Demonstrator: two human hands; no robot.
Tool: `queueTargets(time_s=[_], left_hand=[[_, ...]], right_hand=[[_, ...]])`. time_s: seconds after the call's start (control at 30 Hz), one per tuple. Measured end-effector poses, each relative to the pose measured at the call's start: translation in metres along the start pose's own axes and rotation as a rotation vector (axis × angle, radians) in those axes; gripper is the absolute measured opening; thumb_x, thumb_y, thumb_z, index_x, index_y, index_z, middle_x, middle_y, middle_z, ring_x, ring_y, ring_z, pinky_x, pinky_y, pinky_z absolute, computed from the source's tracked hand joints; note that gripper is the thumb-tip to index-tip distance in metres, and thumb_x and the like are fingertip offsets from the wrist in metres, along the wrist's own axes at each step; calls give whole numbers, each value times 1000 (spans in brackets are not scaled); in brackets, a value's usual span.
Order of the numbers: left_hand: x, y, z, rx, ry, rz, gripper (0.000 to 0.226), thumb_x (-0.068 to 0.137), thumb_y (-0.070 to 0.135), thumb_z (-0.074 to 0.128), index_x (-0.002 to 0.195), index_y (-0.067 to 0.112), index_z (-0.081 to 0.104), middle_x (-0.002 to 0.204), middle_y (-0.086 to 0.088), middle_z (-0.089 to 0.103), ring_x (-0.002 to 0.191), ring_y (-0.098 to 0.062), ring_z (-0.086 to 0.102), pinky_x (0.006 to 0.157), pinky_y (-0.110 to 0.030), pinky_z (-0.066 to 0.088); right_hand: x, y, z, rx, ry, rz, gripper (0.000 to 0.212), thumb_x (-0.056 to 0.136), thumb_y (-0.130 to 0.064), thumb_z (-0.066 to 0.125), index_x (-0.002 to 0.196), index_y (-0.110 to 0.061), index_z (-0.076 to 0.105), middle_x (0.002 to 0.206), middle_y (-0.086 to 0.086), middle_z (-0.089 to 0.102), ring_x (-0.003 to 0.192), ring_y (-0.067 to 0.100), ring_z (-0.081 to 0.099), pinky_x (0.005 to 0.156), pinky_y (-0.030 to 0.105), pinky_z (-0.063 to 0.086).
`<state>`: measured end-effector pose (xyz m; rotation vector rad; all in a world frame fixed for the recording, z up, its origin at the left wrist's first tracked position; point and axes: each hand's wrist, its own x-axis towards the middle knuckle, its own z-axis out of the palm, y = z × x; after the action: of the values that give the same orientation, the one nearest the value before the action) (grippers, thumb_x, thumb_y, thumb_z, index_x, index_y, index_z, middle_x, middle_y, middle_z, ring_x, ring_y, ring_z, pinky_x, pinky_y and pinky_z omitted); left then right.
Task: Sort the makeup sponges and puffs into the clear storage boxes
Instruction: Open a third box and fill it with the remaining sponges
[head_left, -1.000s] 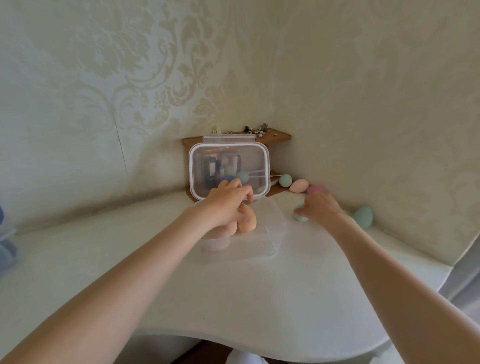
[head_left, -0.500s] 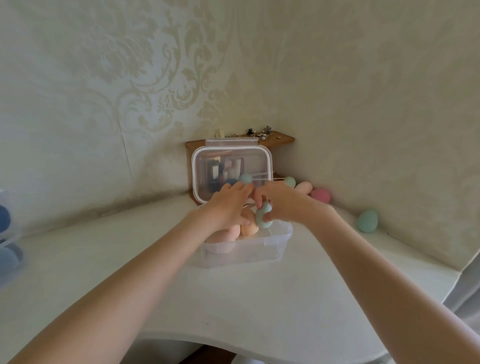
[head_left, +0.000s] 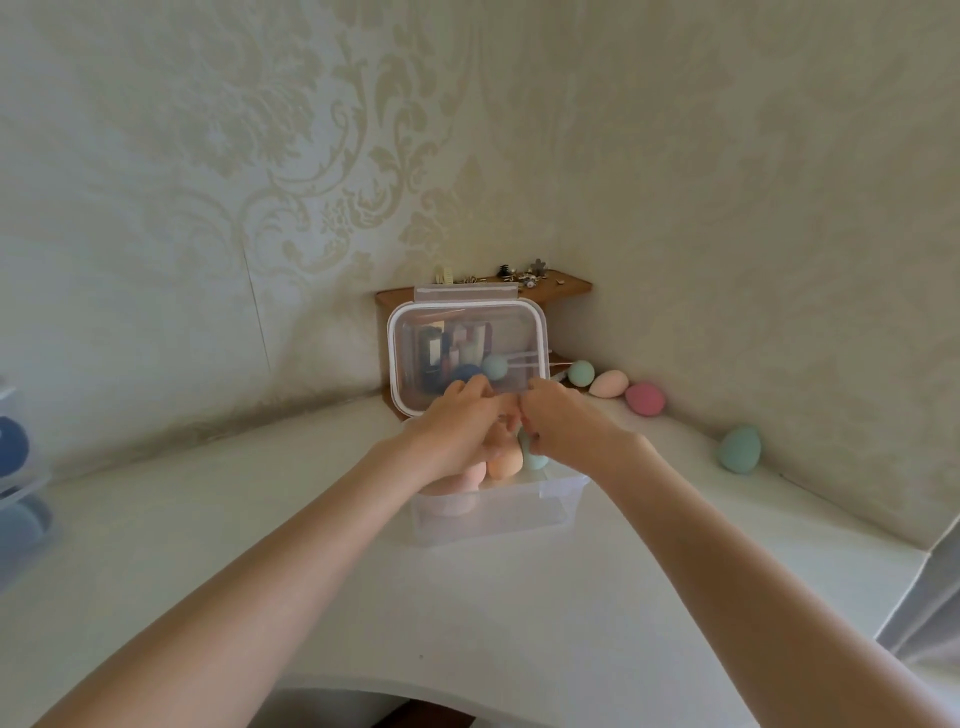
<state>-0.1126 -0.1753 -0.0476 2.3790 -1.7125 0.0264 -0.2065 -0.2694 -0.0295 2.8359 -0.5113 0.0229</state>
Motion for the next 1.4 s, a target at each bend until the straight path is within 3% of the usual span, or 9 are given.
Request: queueTargets(time_s=[0.1,0.3,0.57,0.73,0.83,0.93,1.13,1.27,1.4], left_hand=[[-2,5,-4,48,-98,-19,37,95,20,46,126,39,51,130,-7,35,118,-29,35,105,-43,32],[1,9,-2,55,-145,-44,47,96,9,37,127,41,51,125,-9,33,112,-32,36,102,-45,33],[-2,9,1,17,-108,-16,41,96,15,40,120,45,56,117,-5,33,108,-31,35,97,-42,33],[-4,9,0,50,-105,-8,43,97,13,41,124,43,53,121,-6,33,110,-30,35,99,-43,34],[-4,9,-1,83,-103,1,45,97,13,40,127,44,50,125,-7,33,113,-29,34,99,-41,33],[-4,7,-1,95,-112,-5,47,97,10,37,130,43,47,129,-8,32,115,-28,33,99,-40,29],[-4,2,1,149,-114,36,40,97,23,39,133,42,45,136,-8,30,121,-30,30,106,-43,26],[-7,-15,-2,-148,-124,129,27,92,35,49,114,35,64,136,0,44,123,-23,41,108,-43,34],[-16,-23,-9,-353,-160,157,27,84,24,61,110,20,68,134,3,50,121,-17,49,107,-41,39]], right_hand=[[3,4,-5,78,-78,-9,12,90,-7,51,83,-9,60,77,3,56,88,24,56,53,14,30],[-3,55,-19,437,260,490,23,87,-8,46,100,-12,65,110,16,64,101,35,61,73,30,45],[-51,101,44,388,-218,980,50,91,-12,43,140,-5,34,144,15,23,132,37,36,105,45,36],[-40,98,44,452,67,843,34,88,-5,50,122,0,52,130,19,34,111,43,54,92,39,44],[-24,80,16,601,225,679,7,79,-10,62,77,-12,56,106,15,46,95,34,55,73,31,41],[-5,56,-6,787,330,476,33,74,-6,64,59,-20,38,80,7,54,77,25,52,66,29,41],[-1,17,-15,1016,-25,177,24,81,-6,61,95,-16,44,69,0,56,49,12,58,48,18,45],[-3,9,-10,1249,-123,231,4,89,-11,55,92,-14,55,82,6,62,76,29,69,78,33,59],[-3,5,-12,1267,-166,222,5,90,-9,54,92,-14,54,100,9,58,86,29,67,80,30,57]])
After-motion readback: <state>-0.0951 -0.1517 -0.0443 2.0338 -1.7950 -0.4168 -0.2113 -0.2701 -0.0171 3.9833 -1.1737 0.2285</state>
